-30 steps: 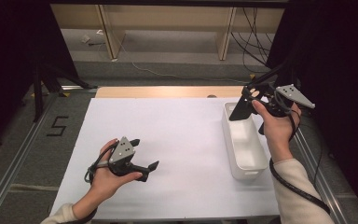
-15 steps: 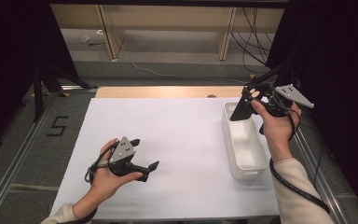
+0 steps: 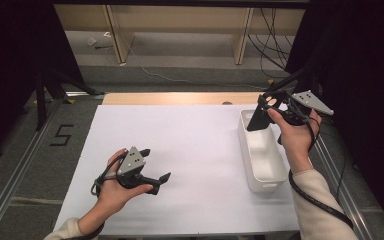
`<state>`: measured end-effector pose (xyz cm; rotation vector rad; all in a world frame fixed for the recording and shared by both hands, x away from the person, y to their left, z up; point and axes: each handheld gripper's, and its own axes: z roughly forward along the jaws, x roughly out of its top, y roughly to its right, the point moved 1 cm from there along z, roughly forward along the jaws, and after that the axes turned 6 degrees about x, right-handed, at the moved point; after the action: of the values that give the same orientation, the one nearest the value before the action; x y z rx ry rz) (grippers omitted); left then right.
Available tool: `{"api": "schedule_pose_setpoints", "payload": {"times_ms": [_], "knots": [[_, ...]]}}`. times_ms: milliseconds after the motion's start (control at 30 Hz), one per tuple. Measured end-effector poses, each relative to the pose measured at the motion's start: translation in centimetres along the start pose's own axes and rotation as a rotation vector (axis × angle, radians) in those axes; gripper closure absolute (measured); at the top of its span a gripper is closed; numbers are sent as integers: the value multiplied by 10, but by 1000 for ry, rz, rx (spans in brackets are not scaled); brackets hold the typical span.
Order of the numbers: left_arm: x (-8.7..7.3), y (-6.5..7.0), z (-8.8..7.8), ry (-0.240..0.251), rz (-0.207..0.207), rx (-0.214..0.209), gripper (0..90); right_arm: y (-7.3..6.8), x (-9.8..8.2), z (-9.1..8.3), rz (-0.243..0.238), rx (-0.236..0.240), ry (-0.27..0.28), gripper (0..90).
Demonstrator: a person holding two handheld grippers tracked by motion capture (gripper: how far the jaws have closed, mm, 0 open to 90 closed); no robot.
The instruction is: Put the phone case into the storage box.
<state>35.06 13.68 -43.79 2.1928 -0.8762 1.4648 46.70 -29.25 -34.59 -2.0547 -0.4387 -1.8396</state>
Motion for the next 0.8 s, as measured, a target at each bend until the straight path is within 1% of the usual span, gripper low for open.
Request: {"api": "schedule_pose_setpoints", "payload": {"times_ms": [800], "knots": [[0, 0, 1, -3, 0, 1, 0, 1, 2, 10, -20, 13, -8, 150]]}}
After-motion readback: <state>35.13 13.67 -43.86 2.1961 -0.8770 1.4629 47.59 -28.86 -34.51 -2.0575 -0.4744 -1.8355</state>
